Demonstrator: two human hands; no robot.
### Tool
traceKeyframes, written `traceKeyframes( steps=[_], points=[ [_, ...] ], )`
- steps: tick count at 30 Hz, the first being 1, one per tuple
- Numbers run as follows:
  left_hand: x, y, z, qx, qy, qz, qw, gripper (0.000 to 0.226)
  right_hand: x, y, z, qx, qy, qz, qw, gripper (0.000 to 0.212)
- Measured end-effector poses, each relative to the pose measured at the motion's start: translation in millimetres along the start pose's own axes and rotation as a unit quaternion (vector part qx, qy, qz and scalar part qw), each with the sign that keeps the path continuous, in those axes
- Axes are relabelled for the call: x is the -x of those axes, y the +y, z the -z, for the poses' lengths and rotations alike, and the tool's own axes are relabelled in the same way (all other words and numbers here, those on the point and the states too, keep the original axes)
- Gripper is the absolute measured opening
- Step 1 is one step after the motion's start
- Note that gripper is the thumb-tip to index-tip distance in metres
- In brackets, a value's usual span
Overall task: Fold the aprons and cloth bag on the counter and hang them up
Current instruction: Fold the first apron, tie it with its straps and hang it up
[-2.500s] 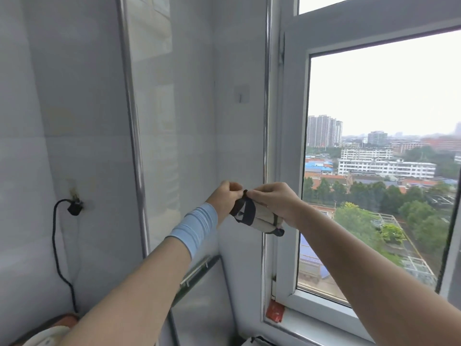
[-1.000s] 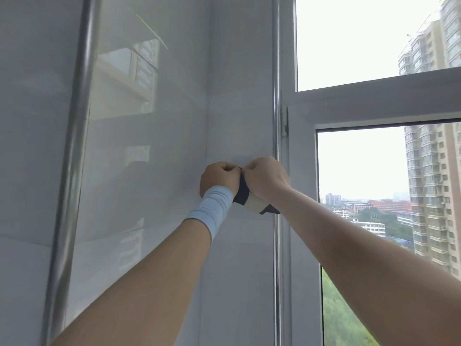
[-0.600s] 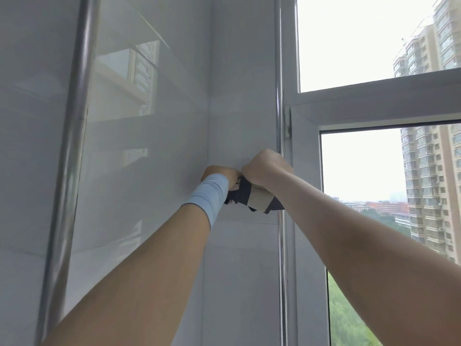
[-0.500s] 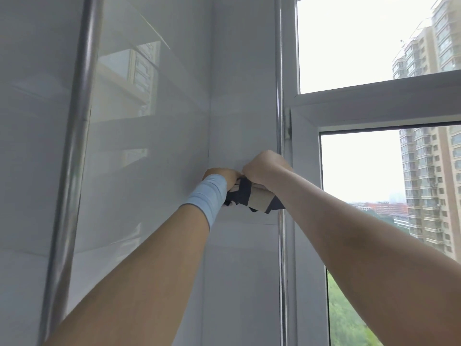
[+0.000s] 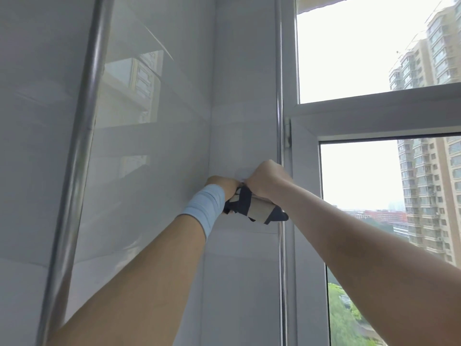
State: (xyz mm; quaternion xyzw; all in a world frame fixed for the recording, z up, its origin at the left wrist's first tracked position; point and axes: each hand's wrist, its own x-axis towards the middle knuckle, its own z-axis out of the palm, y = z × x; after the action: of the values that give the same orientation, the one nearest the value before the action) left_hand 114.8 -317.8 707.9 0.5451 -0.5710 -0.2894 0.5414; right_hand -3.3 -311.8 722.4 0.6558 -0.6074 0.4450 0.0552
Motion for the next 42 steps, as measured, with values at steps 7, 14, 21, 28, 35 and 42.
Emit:
traceKeyframes(
  steps=[7,14,21,28,35,42],
  points=[
    [1.9,-1.1,-3.0,-0.076,0.039,-0.020,0.996,0.028,1.1,9.4,-6.8,0.008,0.021,0.039,0.999,0.021],
    [18.6,-24.4,-3.2,0.054,0.028,-0.093,0.994,0.020,25.2,24.0,-6.3,-0.023,0.000,0.114,0.993,0.021],
    [13.3,-55.8,-3.9,-0.160,0.175,-0.224,0.945,0.036,38.2,33.7,-14.6,0.027,0.057,0.184,0.981,0.029],
    [18.8,-62.6,5.9,-0.224,0.142,-0.293,0.919,0.030,57.6,46.3,-24.4,0.124,0.054,0.229,0.964,0.042],
    [49.2,-67.6,12.2,-0.285,0.059,-0.269,0.918,0.053,81.5,58.4,-19.0,0.137,-0.016,0.242,0.960,0.069],
    [128.3,-89.5,-4.2,-0.216,0.181,-0.353,0.892,0.033,158.7,95.1,1.7,0.039,0.076,0.250,0.965,0.052]
  ],
)
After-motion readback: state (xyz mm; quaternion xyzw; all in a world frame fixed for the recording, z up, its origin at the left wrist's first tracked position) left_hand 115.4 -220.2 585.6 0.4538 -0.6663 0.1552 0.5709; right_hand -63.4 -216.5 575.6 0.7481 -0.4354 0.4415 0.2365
